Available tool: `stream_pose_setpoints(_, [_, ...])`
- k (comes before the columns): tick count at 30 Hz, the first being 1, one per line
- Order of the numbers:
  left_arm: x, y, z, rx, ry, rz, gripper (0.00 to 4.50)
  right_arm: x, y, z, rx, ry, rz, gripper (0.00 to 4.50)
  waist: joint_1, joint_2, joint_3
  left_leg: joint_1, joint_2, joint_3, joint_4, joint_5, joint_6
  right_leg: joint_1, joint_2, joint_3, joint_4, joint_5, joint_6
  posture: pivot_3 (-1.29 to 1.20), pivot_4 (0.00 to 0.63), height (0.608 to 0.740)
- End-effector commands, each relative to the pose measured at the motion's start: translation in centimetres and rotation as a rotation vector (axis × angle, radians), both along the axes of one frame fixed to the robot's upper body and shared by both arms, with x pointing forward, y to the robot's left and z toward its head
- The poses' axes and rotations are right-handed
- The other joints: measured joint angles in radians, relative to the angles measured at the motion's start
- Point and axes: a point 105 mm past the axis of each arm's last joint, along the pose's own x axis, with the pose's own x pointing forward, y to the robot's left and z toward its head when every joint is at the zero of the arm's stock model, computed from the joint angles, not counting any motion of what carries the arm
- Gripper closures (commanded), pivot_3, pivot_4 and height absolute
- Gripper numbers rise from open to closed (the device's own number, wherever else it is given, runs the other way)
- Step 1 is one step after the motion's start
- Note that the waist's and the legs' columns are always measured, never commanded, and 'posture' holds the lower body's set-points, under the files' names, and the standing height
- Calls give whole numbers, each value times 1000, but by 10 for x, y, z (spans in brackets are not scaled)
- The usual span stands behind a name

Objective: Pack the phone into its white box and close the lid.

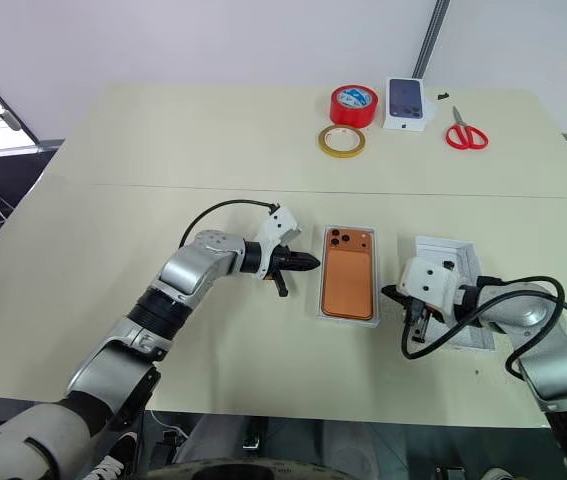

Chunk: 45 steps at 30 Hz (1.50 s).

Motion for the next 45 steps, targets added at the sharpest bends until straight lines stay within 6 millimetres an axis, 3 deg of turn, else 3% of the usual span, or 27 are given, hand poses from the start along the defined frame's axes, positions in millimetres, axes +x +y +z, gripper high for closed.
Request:
stream_pose_setpoints(1, [6, 11, 16, -63, -55, 27, 4470, 9, -5, 12, -28, -73, -17, 4500, -6, 0, 0, 0, 0, 0, 0, 0, 0, 0, 0, 0, 0, 0, 0, 0, 150, 740])
stream_pose_setpoints(7, [12, 43, 29, -115, -104, 72, 4470, -1, -30, 6, -80, -37, -69, 4500, -13, 0, 0, 0, 0, 0, 0, 0, 0, 0, 0, 0, 1, 0, 0, 0, 150, 740])
stream_pose_setpoints(8, [14, 49, 31, -114, -117, 83, 4236, -3, -35, 6, -89, -35, -77, 4500, -12, 0, 0, 0, 0, 0, 0, 0, 0, 0, 0, 0, 1, 0, 0, 0, 150, 740])
stream_pose_setpoints(11, [12, 64, 38, -129, -130, 82, 3153, -6, -42, 8, -79, -22, -94, 4500, -12, 0, 0, 0, 0, 0, 1, 0, 0, 0, 0, 0, 1, 0, 0, 0, 150, 740])
stream_pose_setpoints(12, [10, 68, 41, -136, -147, 78, 2637, -5, -40, 12, -31, -9, -112, 4246, -13, 0, 0, 0, 0, 0, 1, 0, 0, 0, 0, 0, 1, 0, 0, 0, 150, 740])
stream_pose_setpoints(14, [5, 73, 44, -150, -149, 62, 1687, -3, -33, 22, 78, -2, -131, 3642, -13, 0, 0, 0, 0, 0, 1, 0, 0, 0, 0, 0, 1, 0, 0, 0, 150, 740])
stream_pose_setpoints(17, [-5, 84, 48, -165, -171, 19, 36, -9, -38, 24, 50, 7, -119, 2039, -15, 0, 0, 0, 1, 0, 1, 0, 0, 0, 0, 0, 1, 0, 0, 0, 150, 740])
stream_pose_setpoints(20, [-10, 96, 52, -178, -198, -2, 0, -16, -48, 25, 30, 24, -125, 395, -13, 0, 0, 0, 1, 0, 1, 0, 0, 0, 0, 0, 1, 0, 0, 0, 150, 740])
stream_pose_setpoints(21, [-11, 99, 55, -183, -220, -6, 0, -16, -48, 29, 47, 13, -127, 49, -13, 0, 0, 0, 1, 0, 1, 0, 0, 0, 0, 0, 0, 0, 0, 0, 150, 740])
stream_pose_setpoints(26, [-23, 113, 66, -195, -352, -67, 0, -7, -34, 56, 220, -60, -225, 49, -17, 1, -1, 0, 2, 0, 1, -2, 3, 1, 0, 0, 0, 0, 0, 0, 150, 740])
stream_pose_setpoints(30, [-32, 118, 68, -243, -413, -118, 0, -14, -39, 53, 294, 24, -396, 49, -11, 2, -1, 0, 2, -1, 1, -2, 3, 1, 0, 0, 0, 0, 0, 0, 150, 740])
stream_pose_setpoints(34, [-36, 123, 65, -242, -462, -160, 0, -34, -34, 33, 249, 176, -524, 49, -9, 2, -1, -1, 2, -1, 1, -4, 6, 1, -1, 0, -1, 0, 0, 0, 150, 740])
stream_pose_setpoints(39, [-35, 125, 65, -260, -478, -180, 0, -40, -50, 29, 161, 169, -639, 49, -14, 2, -1, 0, 2, 0, 1, -5, 8, 1, -1, 0, -1, 0, 0, 0, 150, 740])
stream_pose_setpoints(45, [-41, 124, 61, -283, -481, -202, 0, -44, -44, 23, 183, 205, -701, 49, -15, 2, -1, 0, 2, 0, 1, -5, 9, 1, -1, 0, 0, 0, 0, 0, 150, 740])
